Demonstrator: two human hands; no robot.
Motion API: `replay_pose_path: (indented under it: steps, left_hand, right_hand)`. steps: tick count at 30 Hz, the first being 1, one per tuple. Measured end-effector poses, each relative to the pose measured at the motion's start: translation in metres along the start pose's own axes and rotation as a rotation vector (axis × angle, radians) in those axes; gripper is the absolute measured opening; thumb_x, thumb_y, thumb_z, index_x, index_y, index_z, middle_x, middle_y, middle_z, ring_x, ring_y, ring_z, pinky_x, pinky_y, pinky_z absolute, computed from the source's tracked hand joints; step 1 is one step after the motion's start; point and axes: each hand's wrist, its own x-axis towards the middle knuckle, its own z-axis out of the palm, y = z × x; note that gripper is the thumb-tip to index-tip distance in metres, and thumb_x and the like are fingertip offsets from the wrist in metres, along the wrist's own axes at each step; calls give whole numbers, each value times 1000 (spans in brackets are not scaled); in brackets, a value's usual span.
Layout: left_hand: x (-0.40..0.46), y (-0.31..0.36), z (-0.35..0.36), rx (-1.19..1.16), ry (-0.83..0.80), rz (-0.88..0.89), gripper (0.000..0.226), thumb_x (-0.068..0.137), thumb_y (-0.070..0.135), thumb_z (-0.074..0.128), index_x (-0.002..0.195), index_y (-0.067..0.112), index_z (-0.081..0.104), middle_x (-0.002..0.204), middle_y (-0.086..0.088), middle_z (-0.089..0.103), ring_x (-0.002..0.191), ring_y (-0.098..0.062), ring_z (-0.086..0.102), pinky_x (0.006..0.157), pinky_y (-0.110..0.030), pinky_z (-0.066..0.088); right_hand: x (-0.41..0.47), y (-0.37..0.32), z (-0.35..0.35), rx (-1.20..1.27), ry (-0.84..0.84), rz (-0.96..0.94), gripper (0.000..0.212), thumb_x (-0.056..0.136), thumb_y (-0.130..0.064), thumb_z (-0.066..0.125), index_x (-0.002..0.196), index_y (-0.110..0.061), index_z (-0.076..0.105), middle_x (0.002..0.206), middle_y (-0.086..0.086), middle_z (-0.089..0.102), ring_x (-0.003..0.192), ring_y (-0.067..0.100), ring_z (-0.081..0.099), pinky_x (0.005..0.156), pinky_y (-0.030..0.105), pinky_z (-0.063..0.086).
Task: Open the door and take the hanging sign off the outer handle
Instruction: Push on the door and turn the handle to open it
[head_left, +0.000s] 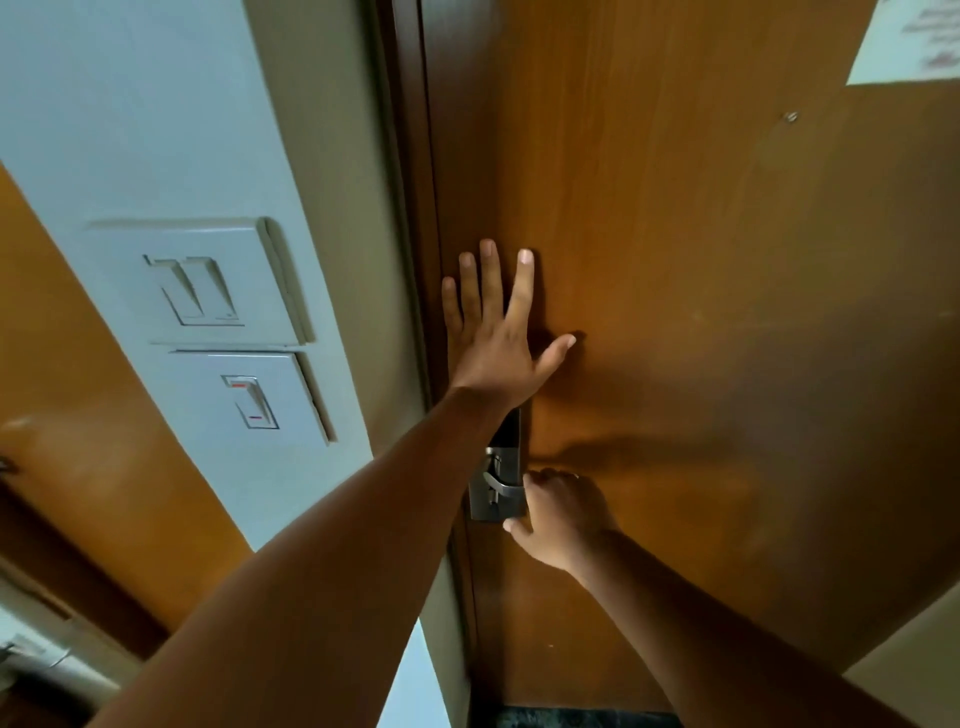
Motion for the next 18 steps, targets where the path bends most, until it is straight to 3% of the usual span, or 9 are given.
replay_pose_path:
  steps: [8, 14, 18]
  left_hand:
    - [-33, 0, -43, 59, 111, 197, 86, 92, 67, 38, 157, 18, 11, 163, -17, 12, 151, -35, 5, 121, -54, -2]
    - [-61, 14, -69, 42, 88, 176, 82, 92, 64, 39, 157, 19, 16, 164, -12, 12, 151, -32, 1, 121, -51, -6]
    - [-84, 18, -93, -35, 126, 218, 81, 93, 63, 39, 157, 19, 16, 164, -13, 14, 152, -30, 1, 120, -50, -7]
  right_hand:
    - [-49, -24, 0, 81, 117, -38, 37, 92, -53, 55, 108, -21, 61, 107, -1, 69, 97, 15, 65, 81, 29, 47]
    - [-96, -39, 5, 109, 159, 34, 44, 97, -52, 44, 127, -22, 55, 124, -2, 63, 113, 16, 59, 92, 28, 45]
    - [-131, -45, -7, 135, 232, 33, 36, 96, -47, 48, 116, -21, 63, 108, -5, 68, 100, 12, 63, 85, 26, 49]
